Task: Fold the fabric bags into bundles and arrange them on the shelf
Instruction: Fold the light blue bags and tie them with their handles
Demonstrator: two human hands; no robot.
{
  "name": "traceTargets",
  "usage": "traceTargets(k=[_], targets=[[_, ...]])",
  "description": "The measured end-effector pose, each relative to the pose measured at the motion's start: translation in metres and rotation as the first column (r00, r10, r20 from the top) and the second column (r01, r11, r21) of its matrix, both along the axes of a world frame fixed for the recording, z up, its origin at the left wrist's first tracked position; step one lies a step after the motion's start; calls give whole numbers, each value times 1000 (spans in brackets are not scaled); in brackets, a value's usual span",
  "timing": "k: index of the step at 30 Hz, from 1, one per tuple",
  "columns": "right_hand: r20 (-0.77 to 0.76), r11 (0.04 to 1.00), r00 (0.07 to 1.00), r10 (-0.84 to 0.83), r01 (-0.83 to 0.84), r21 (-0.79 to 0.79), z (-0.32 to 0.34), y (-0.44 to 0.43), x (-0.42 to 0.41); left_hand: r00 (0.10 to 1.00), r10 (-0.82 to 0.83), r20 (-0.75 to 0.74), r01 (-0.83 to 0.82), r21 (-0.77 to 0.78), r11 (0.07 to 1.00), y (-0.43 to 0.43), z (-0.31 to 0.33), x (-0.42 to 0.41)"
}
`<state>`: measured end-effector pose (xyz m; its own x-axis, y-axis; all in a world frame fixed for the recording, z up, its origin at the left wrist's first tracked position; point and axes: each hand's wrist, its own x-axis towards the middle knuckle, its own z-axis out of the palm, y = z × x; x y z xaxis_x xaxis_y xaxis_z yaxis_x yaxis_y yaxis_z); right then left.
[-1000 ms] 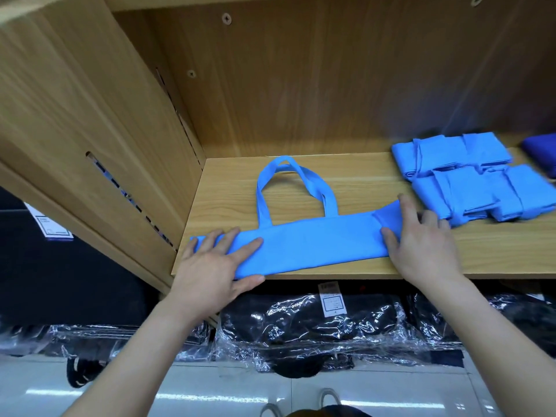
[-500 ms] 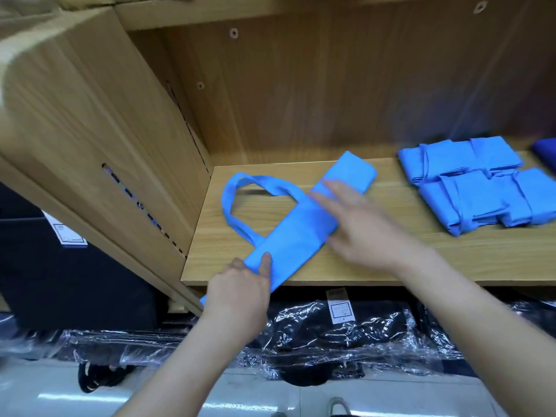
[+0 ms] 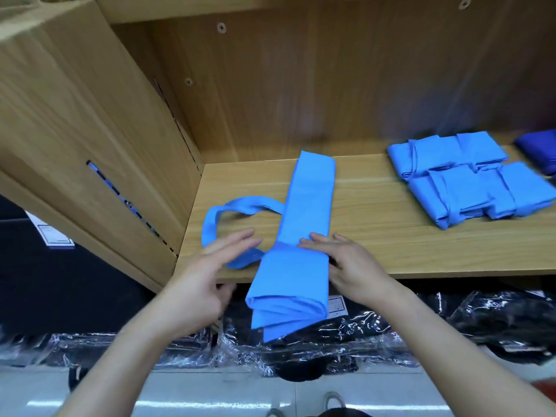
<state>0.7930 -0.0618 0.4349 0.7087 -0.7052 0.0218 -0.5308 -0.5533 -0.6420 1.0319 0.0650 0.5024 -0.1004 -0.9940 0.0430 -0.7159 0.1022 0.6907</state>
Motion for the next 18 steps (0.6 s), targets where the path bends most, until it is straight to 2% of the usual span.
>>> traceTargets(k=[3, 5, 7, 9, 13, 18], targets=[[48, 998, 998, -43, 41, 45, 0, 3, 1, 999, -21, -41, 18, -91, 996, -21, -14, -29], [142, 981, 974, -175, 161, 109, 2, 6, 3, 987, 100, -127, -115, -114, 987, -36, -24, -43], [222, 937, 924, -311, 259, 237, 2, 9, 2, 950, 286, -122, -293, -41, 955, -50, -32, -49], [285, 896, 874, -393, 295, 333, 3, 14, 5, 919, 390, -57, -385, 82, 919, -59, -40, -50], [285, 876, 829, -482, 451, 170, 4, 22, 12, 901, 432, 25, -432, 128, 893, -65, -42, -54], [243, 890, 863, -442, 456, 0, 3, 20, 17, 900, 393, 188, -423, 161, 892, -66, -36, -61]])
